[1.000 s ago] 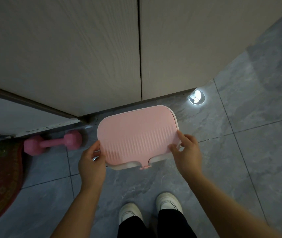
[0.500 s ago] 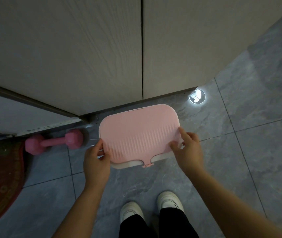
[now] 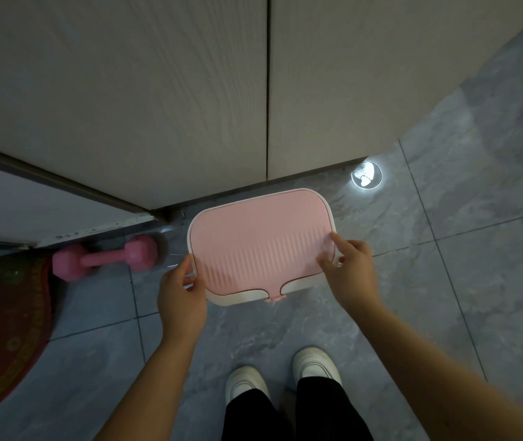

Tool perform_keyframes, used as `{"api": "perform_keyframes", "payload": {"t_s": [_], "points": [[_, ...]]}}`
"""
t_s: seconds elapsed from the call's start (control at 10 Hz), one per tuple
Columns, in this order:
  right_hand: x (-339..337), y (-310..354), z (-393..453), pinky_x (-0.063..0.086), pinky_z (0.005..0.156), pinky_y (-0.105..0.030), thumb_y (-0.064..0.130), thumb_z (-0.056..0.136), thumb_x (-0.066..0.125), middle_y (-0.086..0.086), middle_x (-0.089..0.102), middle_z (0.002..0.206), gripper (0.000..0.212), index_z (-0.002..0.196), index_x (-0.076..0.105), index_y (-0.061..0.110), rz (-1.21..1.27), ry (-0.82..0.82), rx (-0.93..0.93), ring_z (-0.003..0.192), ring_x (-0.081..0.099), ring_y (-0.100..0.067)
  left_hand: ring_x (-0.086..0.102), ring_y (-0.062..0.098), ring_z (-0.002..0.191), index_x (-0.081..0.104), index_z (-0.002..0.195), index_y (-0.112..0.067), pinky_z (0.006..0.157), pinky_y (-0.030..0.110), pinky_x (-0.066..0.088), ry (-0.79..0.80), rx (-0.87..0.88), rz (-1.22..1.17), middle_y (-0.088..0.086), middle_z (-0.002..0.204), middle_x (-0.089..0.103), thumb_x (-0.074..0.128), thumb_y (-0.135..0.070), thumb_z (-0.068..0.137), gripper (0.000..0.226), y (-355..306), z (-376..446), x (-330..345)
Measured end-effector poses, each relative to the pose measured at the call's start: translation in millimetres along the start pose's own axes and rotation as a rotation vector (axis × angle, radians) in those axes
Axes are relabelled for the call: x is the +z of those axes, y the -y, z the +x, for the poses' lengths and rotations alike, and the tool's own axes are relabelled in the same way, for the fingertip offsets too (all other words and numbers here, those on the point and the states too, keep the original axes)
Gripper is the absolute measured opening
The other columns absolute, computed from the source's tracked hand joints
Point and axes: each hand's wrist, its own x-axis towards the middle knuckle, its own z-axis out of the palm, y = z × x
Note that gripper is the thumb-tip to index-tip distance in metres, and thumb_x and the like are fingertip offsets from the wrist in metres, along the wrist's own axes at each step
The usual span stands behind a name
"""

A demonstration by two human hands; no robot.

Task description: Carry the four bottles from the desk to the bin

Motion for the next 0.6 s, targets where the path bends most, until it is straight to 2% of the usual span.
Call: {"api": "perform_keyframes", "payload": {"t_s": [0.1, 0.2, 0.3, 0.4, 0.5, 0.6], "points": [[-7, 3, -2, 0.041, 0.106, -0.038, 0.024, 0.091, 0.057, -0.010, 0.040, 0.141, 0.051, 0.140, 0.044, 0.016, 0.020, 0.059, 0.036, 0.121, 0.051, -0.028, 0.058, 0.020, 0.101, 0.059, 0.123, -0.016, 0.073, 0.020, 0.044, 0.025, -0.036, -0.070, 0.009, 0.119, 0.061, 0.051, -0.007, 0.089, 0.037, -5, -4, -4], [-16, 7, -9, 0.042, 0.106, -0.040, 0.021, 0.091, 0.057, -0.014, 0.048, 0.138, 0.048, 0.137, 0.048, 0.011, 0.051, 0.097, 0.067, 0.121, 0.053, -0.029, 0.058, 0.019, 0.099, 0.064, 0.113, -0.014, 0.083, 0.028, 0.042, 0.031, -0.059, -0.089, 0.000, 0.102, 0.064, 0.050, -0.008, 0.088, 0.029, -15, -11, -13], [-28, 16, -22, 0.042, 0.099, -0.033, 0.018, 0.092, 0.055, -0.013, 0.057, 0.132, 0.044, 0.134, 0.051, 0.011, 0.140, 0.116, 0.110, 0.117, 0.056, -0.027, 0.051, 0.016, 0.096, 0.066, 0.097, -0.013, 0.087, 0.030, 0.037, 0.030, -0.093, -0.088, -0.007, 0.091, 0.056, 0.049, -0.008, 0.089, 0.020, -25, -19, -24], [-39, 27, -39, 0.039, 0.087, -0.026, 0.017, 0.093, 0.052, -0.009, 0.060, 0.129, 0.039, 0.132, 0.053, 0.012, 0.209, 0.146, 0.106, 0.106, 0.057, -0.021, 0.052, 0.018, 0.090, 0.064, 0.078, -0.021, 0.085, 0.032, 0.039, 0.058, -0.096, -0.082, 0.000, 0.086, 0.058, 0.046, -0.006, 0.088, 0.026, -44, -34, -38], [-56, 46, -60, 0.039, 0.087, -0.024, 0.014, 0.093, 0.051, -0.011, 0.061, 0.128, 0.037, 0.129, 0.055, 0.010, 0.253, 0.163, 0.099, 0.102, 0.056, -0.020, 0.060, 0.027, 0.101, 0.066, 0.105, -0.009, 0.098, 0.040, 0.046, 0.054, -0.114, -0.061, 0.012, 0.107, 0.067, 0.045, -0.009, 0.088, 0.027, -64, -51, -56], [-79, 61, -84, 0.046, 0.102, -0.035, 0.011, 0.093, 0.052, -0.014, 0.062, 0.125, 0.034, 0.126, 0.057, 0.007, 0.274, 0.168, 0.126, 0.112, 0.059, -0.028, 0.060, 0.029, 0.098, 0.064, 0.099, -0.010, 0.094, 0.041, 0.048, 0.066, -0.106, -0.030, 0.015, 0.101, 0.065, 0.045, -0.011, 0.089, 0.022, -78, -74, -75]]}}
